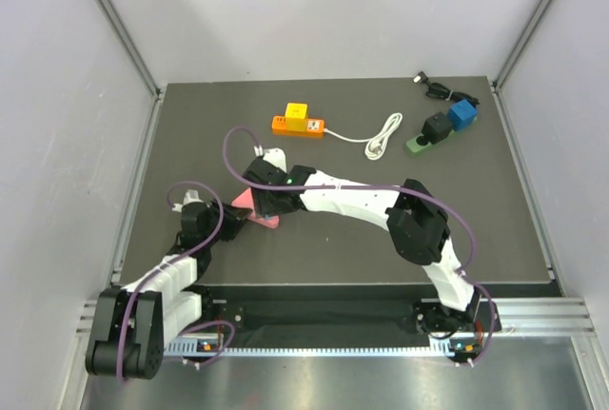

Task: Pull the plug off the socket

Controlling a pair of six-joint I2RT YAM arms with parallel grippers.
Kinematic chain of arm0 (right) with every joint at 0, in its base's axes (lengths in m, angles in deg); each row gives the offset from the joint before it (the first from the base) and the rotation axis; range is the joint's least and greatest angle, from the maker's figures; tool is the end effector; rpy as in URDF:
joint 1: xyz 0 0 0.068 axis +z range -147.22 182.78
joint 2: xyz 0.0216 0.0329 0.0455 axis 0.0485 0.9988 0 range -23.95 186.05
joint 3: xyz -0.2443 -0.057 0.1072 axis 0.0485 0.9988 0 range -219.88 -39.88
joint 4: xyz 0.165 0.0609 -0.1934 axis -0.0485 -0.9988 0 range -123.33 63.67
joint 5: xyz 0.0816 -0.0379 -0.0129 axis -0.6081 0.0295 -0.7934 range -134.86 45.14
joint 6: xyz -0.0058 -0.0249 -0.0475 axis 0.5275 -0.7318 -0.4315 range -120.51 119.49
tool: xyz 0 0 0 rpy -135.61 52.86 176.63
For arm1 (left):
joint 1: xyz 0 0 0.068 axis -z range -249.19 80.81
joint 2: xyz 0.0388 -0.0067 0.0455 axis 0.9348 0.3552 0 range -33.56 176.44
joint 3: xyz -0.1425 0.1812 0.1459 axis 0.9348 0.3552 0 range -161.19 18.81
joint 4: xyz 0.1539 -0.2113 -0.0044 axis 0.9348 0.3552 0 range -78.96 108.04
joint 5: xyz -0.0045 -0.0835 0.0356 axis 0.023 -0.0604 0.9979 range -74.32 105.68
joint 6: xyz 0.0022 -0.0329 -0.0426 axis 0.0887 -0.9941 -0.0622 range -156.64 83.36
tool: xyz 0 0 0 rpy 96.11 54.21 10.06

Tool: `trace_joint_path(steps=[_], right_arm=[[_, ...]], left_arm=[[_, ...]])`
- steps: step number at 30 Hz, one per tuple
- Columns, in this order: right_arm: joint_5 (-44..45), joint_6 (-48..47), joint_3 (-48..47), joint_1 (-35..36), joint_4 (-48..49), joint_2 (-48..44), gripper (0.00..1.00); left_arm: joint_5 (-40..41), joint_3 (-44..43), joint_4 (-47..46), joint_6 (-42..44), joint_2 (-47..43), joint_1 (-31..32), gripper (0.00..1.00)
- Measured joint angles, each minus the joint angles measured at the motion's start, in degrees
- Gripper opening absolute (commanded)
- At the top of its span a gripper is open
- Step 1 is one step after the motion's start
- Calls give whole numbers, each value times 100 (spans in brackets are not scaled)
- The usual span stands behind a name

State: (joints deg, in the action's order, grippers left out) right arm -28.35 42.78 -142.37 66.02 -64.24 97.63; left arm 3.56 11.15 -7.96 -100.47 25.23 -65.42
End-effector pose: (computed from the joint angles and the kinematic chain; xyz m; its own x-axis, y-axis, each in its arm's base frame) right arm 0.2198 0.4136 0.2242 -0.8140 -0.1543 -0.5599 -0.3135 0.9283 0.2000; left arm 0.1749 -0.0190 0.1283 -0.4510 -0.8497 -0.2733 -0.3696 0.4565 -0.8093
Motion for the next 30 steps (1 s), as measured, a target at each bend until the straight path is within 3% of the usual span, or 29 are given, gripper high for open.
trace_joint_path(steps=[11,21,25,26,29,30], right_arm=[[68,48,-273,42,-210,195,45],[81,227,-529,42,-238,531,44],[70,282,-529,42,-205,531,33],[68,293,-529,46,-203,531,32],[70,304,-518,46,-195,531,25],[66,304,-516,44,-190,531,24]], left_arm=[[96,-125,173,-118,35,2,0],[264,-107,129,-299,-20,7,0],[149,-46,120,-138,-179,0,0],[114,-26,140,-79,-243,0,11],[4,-4,157,48,-330,0,32],[-35,-4,173,96,-332,-2,46]])
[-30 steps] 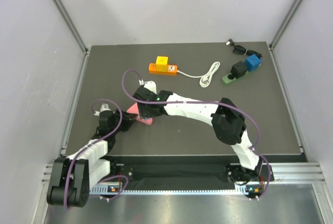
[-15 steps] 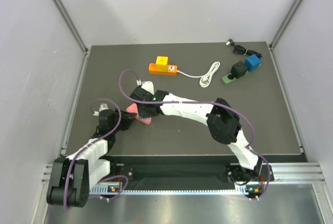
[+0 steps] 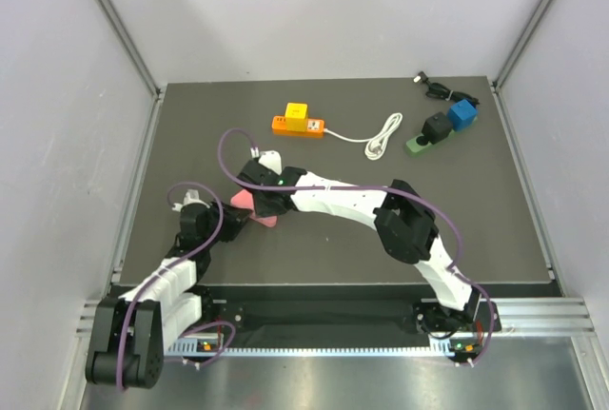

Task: Pull the plug off the socket

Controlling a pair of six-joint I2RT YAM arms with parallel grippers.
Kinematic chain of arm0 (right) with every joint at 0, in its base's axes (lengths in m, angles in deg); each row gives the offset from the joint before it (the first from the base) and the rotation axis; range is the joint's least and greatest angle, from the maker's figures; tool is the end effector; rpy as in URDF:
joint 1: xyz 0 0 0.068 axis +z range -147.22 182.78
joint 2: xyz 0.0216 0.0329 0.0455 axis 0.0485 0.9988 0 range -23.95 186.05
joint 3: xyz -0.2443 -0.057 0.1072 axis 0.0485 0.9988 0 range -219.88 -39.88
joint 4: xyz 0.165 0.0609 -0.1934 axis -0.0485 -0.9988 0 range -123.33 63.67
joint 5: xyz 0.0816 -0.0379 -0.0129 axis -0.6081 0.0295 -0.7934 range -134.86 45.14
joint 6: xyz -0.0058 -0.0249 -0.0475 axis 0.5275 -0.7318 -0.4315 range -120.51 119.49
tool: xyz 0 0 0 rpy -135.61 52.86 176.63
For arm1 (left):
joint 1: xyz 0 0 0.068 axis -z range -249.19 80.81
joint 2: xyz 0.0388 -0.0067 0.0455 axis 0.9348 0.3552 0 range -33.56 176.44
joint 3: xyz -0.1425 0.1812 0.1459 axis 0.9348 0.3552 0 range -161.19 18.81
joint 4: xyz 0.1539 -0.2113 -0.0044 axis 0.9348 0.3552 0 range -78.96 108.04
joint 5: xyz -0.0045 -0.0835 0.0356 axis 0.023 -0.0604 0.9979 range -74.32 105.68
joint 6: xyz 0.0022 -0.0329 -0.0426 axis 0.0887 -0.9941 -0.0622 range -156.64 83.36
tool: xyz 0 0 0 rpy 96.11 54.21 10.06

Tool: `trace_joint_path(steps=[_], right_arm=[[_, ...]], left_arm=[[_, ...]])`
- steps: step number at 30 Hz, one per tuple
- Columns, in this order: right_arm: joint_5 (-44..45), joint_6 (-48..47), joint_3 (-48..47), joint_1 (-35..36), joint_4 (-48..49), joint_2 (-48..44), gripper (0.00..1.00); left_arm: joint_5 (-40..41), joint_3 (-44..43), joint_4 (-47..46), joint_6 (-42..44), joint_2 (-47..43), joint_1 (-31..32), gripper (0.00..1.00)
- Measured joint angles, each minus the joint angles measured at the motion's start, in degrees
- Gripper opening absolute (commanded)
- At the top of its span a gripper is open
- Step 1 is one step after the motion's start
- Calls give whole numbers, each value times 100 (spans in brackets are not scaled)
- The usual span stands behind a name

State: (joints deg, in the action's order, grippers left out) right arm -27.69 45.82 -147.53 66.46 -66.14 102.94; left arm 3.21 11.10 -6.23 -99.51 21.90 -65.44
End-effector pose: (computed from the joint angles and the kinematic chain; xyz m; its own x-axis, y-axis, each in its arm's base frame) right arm 0.2245 0.4302 0.2079 -0.8333 -0.1260 -0.5383 -0.2698 0.9425 0.1972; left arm 0.1723 -0.0190 0.1348 -0.4529 -0.8412 -0.2955 -0.3366 0.4683 -0.8170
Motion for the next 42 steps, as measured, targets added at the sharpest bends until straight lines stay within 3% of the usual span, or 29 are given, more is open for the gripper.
trace_joint_path(steps=[4,8,21,29,35,36,41,42], right_arm=[[-39,-2,55,-37,76,-24,24],[-166,-2,295,-90,295,-142,23],[-686,-9,754,-273,686,-409,23],[-791,-20,754,-278,702,-409,23],[-835,-22,754,-293,706,-409,23],[-844,-24,754,-297,706,-409,24],[-868,-20,754,-326,723,-420,29],[-894,-20,754,-337,723,-420,37]], left_arm=[[-192,57,111,105,17,2,69],[-310,74,90,157,13,2,75],[-85,170,-446,116,267,-2,67],[-76,103,-1469,-138,1222,-2,64],[-205,13,-2214,-216,1932,-2,56],[-216,11,-2306,-216,2017,-4,47],[-293,13,-2538,-214,2098,-31,26],[-286,13,-2538,-201,2083,-31,20]])
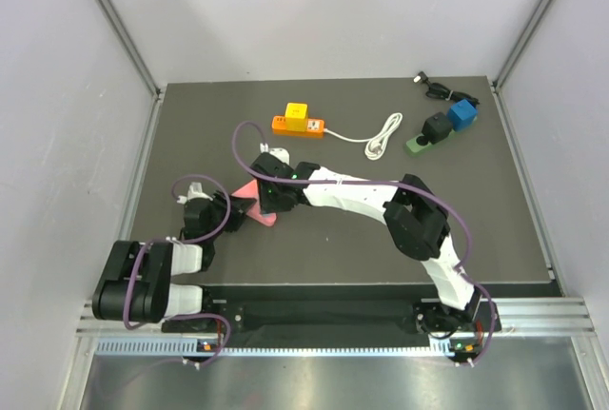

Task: Pull the plug off the socket

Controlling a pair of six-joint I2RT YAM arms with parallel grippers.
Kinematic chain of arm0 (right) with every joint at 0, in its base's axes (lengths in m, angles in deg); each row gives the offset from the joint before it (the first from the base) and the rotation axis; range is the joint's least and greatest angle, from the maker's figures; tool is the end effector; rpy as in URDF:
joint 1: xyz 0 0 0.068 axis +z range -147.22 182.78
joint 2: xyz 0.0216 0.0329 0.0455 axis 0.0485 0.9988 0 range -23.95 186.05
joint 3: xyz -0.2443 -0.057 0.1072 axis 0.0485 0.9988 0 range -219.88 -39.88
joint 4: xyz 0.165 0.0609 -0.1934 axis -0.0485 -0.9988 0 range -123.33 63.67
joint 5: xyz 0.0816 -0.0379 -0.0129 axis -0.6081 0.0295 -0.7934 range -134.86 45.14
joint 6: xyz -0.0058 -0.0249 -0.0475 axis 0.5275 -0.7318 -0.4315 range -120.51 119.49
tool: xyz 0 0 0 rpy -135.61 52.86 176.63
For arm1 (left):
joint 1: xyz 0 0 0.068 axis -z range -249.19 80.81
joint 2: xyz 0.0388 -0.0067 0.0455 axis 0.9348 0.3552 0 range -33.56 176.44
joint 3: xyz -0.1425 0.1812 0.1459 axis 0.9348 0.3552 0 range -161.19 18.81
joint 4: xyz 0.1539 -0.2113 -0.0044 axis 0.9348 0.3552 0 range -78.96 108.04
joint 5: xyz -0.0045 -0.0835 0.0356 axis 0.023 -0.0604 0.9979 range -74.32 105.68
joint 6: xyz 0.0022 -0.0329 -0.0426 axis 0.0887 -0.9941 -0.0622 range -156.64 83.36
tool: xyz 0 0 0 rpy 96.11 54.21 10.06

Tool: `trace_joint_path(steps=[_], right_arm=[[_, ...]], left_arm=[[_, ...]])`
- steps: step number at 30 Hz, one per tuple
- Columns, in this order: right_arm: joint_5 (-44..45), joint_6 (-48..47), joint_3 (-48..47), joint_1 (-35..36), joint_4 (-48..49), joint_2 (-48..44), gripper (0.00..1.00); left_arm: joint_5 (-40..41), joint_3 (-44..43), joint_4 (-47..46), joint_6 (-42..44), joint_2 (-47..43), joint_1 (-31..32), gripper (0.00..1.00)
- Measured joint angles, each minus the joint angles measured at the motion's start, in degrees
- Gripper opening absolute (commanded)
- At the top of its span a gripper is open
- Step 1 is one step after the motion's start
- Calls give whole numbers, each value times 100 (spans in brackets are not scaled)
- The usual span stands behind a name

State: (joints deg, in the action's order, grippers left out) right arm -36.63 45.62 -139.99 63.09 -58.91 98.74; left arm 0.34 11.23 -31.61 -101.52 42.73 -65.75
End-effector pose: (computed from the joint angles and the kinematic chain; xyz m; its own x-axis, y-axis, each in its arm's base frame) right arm 0.2393 0.4095 0.2073 -0.8723 -0.0895 -0.4807 -0.2747 0.9030 0.3304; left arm 0.1986 -0.0214 0.1159 -0.4533 -0.8475 -0.2762 -0.2717 0.4264 -0.8628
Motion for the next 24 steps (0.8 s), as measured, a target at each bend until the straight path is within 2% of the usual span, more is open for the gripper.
trace_joint_path(steps=[1,2,4,6,9,24], right_arm=[[-9,13,0,-2,2,0,42],[-22,22,0,-2,9,0,45],[-44,52,0,0,7,0,48],[-42,111,0,0,24,0,54],[-42,212,2,0,72,0,54],[-31,446,201,15,348,0,37]], left_arm=[[4,0,17,24,-24,0,15],[11,9,35,50,-59,0,4],[22,39,81,105,-164,2,0],[44,103,96,162,-282,2,0],[85,201,72,181,-391,2,0],[181,328,-313,260,-310,2,0]])
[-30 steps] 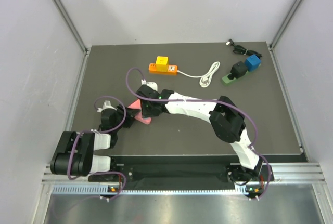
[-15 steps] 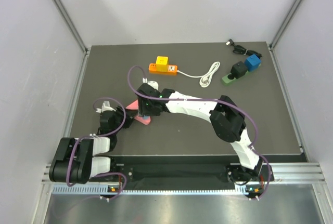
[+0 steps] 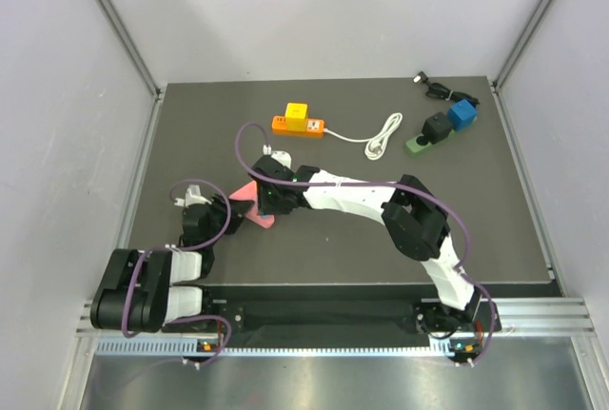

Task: Pull the plug off the socket

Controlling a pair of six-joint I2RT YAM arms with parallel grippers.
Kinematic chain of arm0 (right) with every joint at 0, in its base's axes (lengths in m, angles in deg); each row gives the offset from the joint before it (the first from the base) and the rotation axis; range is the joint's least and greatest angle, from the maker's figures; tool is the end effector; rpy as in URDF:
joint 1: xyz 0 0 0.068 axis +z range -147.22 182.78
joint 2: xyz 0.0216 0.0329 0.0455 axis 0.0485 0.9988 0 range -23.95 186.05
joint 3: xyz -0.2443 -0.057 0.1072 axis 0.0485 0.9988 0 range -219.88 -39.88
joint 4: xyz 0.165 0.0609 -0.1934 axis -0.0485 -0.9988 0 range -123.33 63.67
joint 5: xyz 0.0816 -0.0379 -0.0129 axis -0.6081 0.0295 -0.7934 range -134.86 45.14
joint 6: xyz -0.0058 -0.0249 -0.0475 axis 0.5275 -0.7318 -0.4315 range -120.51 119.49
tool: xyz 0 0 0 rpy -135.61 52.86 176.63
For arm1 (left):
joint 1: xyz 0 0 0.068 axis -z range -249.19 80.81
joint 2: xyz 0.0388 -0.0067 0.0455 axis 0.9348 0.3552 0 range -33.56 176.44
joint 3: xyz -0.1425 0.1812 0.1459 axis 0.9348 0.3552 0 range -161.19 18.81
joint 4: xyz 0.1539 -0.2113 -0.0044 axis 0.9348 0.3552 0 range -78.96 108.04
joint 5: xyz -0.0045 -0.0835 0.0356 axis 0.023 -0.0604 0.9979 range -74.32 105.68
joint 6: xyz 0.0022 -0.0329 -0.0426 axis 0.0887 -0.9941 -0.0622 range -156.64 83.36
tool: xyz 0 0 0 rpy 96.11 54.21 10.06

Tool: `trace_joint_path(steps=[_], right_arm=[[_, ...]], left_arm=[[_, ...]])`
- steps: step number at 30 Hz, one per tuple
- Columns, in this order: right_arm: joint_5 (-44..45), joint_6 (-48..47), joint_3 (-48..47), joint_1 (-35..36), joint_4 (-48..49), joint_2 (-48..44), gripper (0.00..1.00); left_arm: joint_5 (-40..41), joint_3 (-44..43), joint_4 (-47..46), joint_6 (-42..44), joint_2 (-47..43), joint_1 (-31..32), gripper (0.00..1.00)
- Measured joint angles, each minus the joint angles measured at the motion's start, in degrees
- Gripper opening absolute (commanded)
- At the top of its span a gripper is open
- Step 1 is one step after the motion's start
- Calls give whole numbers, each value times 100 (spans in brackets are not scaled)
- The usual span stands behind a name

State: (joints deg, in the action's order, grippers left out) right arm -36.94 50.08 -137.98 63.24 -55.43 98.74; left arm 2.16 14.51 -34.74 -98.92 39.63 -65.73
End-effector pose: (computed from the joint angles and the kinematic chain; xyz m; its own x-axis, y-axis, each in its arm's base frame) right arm 0.2384 0.4109 0.2002 -0.8869 -0.0130 -0.4618 -0.2146 0.8968 0.3870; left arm 0.1868 -0.0197 0.1166 -0.4242 -0.8366 -0.3466 -0.2196 0.4663 -0.8569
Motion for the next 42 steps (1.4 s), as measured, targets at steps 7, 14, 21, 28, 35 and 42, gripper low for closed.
trace_joint_path(steps=[7,14,21,28,35,42], right_arm=[[50,-37,26,15,42,0,12],[66,-39,63,17,153,0,0],[103,-26,153,22,240,-72,0],[131,66,492,11,365,-363,0],[258,205,896,11,645,-680,0],[264,216,933,-2,686,-719,0]], left_arm=[[101,24,-98,74,-2,9,0],[286,55,37,92,-201,35,0],[367,81,92,188,-343,66,0],[199,81,28,170,-376,120,0],[103,79,-61,85,-444,164,0],[101,79,-111,85,-446,168,0]])
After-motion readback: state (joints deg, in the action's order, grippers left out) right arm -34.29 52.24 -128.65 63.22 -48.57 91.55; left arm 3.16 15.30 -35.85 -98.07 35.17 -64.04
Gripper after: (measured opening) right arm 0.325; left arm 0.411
